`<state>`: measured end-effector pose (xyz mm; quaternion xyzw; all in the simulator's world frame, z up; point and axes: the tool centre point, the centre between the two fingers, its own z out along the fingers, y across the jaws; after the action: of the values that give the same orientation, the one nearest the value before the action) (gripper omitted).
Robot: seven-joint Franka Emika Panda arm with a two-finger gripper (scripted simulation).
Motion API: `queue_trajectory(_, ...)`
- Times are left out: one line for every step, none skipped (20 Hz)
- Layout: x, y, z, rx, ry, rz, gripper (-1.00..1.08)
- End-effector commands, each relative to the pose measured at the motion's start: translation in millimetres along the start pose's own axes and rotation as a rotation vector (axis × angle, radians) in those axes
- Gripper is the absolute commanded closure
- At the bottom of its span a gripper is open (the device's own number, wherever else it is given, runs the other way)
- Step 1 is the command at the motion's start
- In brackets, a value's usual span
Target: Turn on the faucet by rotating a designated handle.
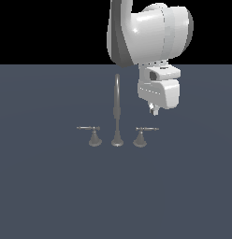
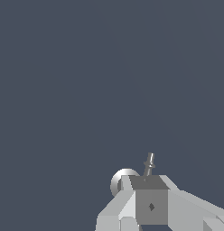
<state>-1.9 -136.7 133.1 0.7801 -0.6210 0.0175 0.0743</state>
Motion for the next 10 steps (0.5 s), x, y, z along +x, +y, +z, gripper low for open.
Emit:
queue_trajectory(-1, -6, 16, 0.017, -0.025, 0.056, 1.08)
queue_trajectory(-2, -8, 22, 0.024, -0.035, 0.076, 1.08)
queue_trajectory(-2, -9, 27, 0.03, -0.045, 0.095, 1.08)
queue_trajectory(-3, -11, 32, 0.036, -0.054, 0.113, 1.08)
queue_trajectory(-4, -13, 37, 0.041, -0.063, 0.131, 1.08)
queue_trajectory(-4, -14, 41, 0.046, -0.072, 0.147, 1.08)
queue_trajectory(-5, -15, 45, 0.051, -0.08, 0.162, 1.08)
queue_trajectory(-6, -17, 48, 0.055, -0.088, 0.176, 1.08)
queue_trajectory(-6, -18, 51, 0.059, -0.095, 0.189, 1.08)
queue_trajectory(-7, -19, 54, 0.063, -0.102, 0.201, 1.08)
